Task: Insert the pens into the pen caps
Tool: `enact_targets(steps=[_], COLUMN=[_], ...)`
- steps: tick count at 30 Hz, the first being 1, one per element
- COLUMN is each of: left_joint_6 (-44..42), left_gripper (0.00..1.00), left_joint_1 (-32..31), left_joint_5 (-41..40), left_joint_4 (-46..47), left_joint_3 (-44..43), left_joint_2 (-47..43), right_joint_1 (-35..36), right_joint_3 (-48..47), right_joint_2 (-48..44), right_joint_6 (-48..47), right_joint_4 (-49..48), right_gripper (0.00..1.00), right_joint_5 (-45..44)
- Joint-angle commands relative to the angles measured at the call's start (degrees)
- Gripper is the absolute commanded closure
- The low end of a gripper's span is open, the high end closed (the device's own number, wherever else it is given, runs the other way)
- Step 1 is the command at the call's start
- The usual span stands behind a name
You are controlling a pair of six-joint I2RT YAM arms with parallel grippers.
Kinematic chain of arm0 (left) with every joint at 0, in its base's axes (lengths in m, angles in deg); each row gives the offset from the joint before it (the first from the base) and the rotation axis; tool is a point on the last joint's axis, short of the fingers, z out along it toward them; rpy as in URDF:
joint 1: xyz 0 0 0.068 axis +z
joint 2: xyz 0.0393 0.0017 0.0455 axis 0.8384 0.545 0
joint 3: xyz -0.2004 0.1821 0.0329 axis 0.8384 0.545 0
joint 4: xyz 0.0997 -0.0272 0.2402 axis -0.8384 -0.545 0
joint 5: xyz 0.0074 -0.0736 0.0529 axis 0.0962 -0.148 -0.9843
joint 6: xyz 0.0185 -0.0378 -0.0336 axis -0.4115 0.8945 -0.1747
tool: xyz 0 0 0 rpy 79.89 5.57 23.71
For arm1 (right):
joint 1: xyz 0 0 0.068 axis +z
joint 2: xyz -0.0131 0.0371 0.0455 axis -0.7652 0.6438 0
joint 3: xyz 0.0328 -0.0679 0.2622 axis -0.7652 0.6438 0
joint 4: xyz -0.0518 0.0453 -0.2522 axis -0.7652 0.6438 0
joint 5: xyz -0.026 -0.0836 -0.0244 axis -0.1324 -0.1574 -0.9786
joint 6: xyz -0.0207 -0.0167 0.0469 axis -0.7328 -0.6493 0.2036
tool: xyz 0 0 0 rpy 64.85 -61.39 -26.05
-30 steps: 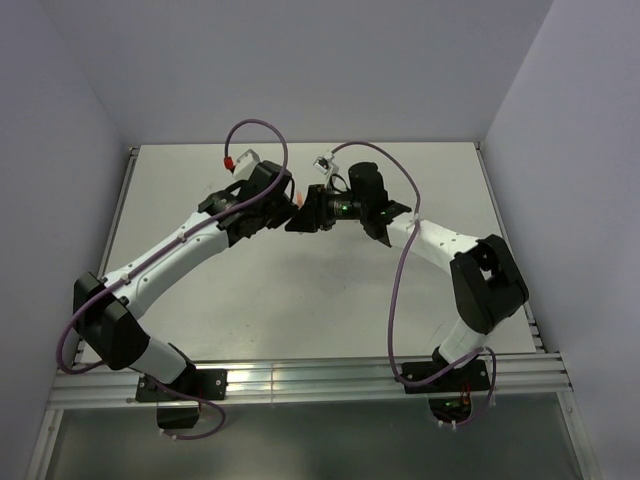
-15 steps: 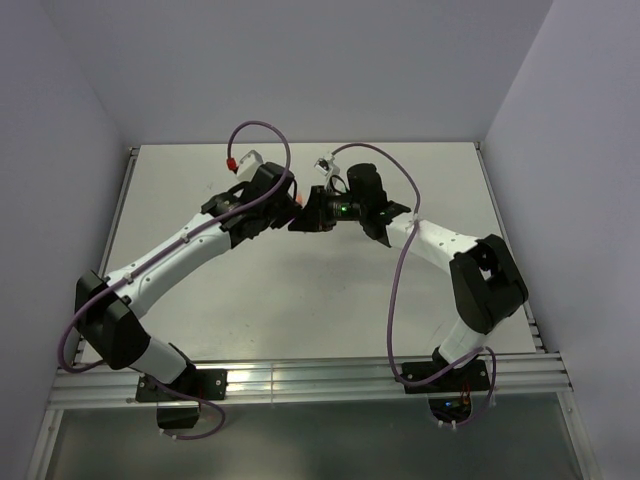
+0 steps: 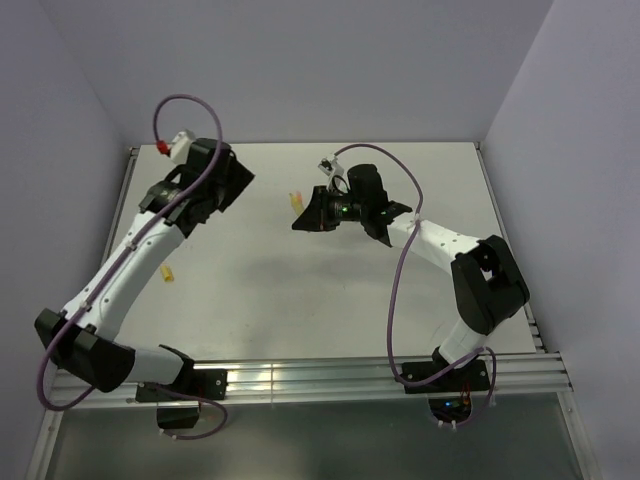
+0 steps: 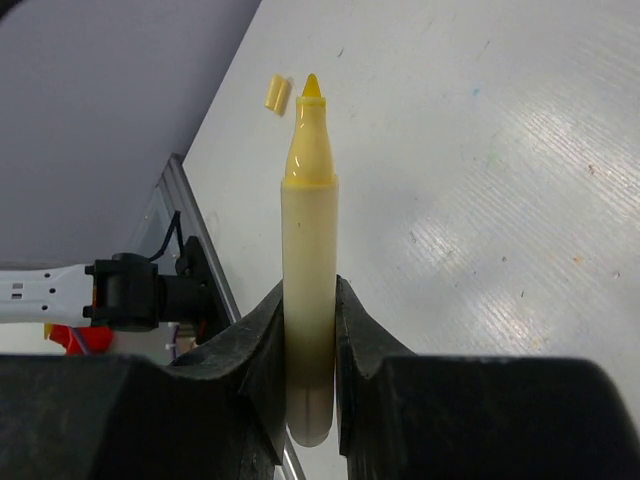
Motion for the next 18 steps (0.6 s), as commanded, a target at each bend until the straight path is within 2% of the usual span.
enact_targets(steps=[1, 3, 4, 6, 10, 14, 18], left_joint_6=[-1.32, -2.71, -3.77, -7.10, -12.12, -18.97, -23.72], left_gripper=[0.37, 0.37, 0.38, 0.43, 0.40, 0.40, 0.43], left_joint_1=[5.35, 11.50, 16.05, 20.73, 32.49, 39.28, 41.23], left_joint_5=[-3.13, -3.22, -1.83, -0.33, 2.67, 3.19, 5.21], left_joint_4=[-8.18, -11.69, -12.23, -12.41, -10.14, -5.39, -3.01], left_joint_3=[-0.86, 1.87, 3.18, 8.36, 20.30, 26.39, 28.07], left_joint_2=[-4.40, -6.06, -6.77, -9.05, -12.13, -11.00, -6.43], right_joint_1=[-0.64, -1.07, -1.16, -1.52, -3.01, -3.45, -3.71], right_joint_3=[-1.67, -1.40, -1.31, -0.96, -0.43, -0.17, -0.17], right_joint_2=[-2.21, -2.30, -2.30, -2.21, -1.86, -1.60, -1.42], right_joint_6=[-1.08, -0.99, -0.99, -1.34, -0.47, -0.47, -0.38], right_joint_4=[-0.32, -0.49, -0.41, -0.14, -1.28, -1.37, -1.37], right_gripper=[1.00, 1.00, 1.00, 1.00, 1.00, 1.00, 1.00], right_joint_5=[-0.83, -0.75, -0.66, -0.66, 0.39, 0.48, 0.48])
